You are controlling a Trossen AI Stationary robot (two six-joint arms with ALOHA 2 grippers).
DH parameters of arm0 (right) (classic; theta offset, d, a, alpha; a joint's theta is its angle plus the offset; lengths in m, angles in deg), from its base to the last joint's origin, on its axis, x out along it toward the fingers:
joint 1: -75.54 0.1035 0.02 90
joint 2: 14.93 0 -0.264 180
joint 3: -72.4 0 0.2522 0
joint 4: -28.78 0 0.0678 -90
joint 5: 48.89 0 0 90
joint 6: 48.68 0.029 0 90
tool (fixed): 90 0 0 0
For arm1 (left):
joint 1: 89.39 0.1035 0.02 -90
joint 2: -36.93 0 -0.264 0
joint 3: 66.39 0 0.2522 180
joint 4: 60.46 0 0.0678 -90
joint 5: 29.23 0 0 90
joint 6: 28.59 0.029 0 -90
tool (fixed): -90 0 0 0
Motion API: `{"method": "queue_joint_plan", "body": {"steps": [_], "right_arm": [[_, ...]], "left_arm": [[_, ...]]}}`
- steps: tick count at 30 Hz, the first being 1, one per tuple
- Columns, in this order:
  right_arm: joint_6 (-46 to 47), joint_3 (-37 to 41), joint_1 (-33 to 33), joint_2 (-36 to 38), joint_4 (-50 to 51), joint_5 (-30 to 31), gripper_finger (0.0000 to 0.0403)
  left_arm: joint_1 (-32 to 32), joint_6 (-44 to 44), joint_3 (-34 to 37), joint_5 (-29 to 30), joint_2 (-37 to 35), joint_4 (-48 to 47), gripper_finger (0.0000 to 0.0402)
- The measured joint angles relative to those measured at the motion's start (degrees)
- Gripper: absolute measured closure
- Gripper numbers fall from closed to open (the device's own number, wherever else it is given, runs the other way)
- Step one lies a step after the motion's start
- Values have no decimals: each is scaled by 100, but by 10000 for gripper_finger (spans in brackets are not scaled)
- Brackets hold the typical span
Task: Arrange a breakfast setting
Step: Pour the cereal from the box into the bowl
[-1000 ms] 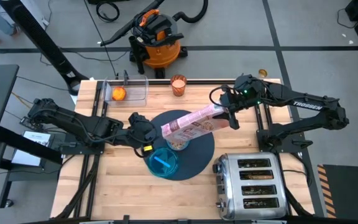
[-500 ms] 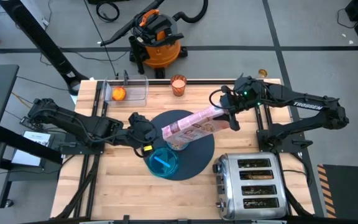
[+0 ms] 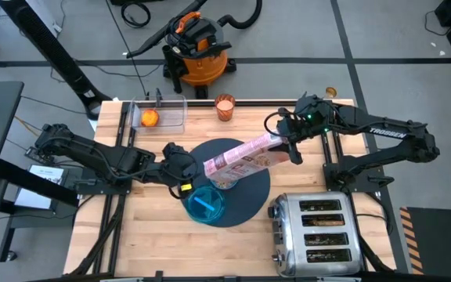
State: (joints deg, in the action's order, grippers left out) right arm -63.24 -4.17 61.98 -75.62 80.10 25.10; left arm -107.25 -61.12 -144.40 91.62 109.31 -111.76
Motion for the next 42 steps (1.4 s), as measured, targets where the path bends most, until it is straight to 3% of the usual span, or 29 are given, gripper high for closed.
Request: {"method": "queue_joint_plan", "body": {"steps": [2, 5, 10, 13, 16, 25, 42], "right_arm": [[18, 0, 2, 0, 26, 269, 209], [22, -1, -2, 0, 22, 59, 209], [78, 0, 1, 0, 26, -145, 209], [107, 0, 4, 0, 33, 147, 209], [100, -1, 21, 0, 10, -79, 209], [113, -4, 82, 31, 153, 521, 209], [103, -330, 85, 46, 470, 107, 209]], "left_arm": [[0, 9, 0, -198, 0, 0, 169], [0, 12, 0, -428, 3, 2, 169], [0, -13, 0, -419, 33, 9, 169], [0, -22, 0, -419, 33, 7, 169], [0, -80, 0, -417, 33, 7, 169], [0, -132, 0, -415, 33, 7, 169], [2, -176, 0, -365, 33, 10, 169]]}}
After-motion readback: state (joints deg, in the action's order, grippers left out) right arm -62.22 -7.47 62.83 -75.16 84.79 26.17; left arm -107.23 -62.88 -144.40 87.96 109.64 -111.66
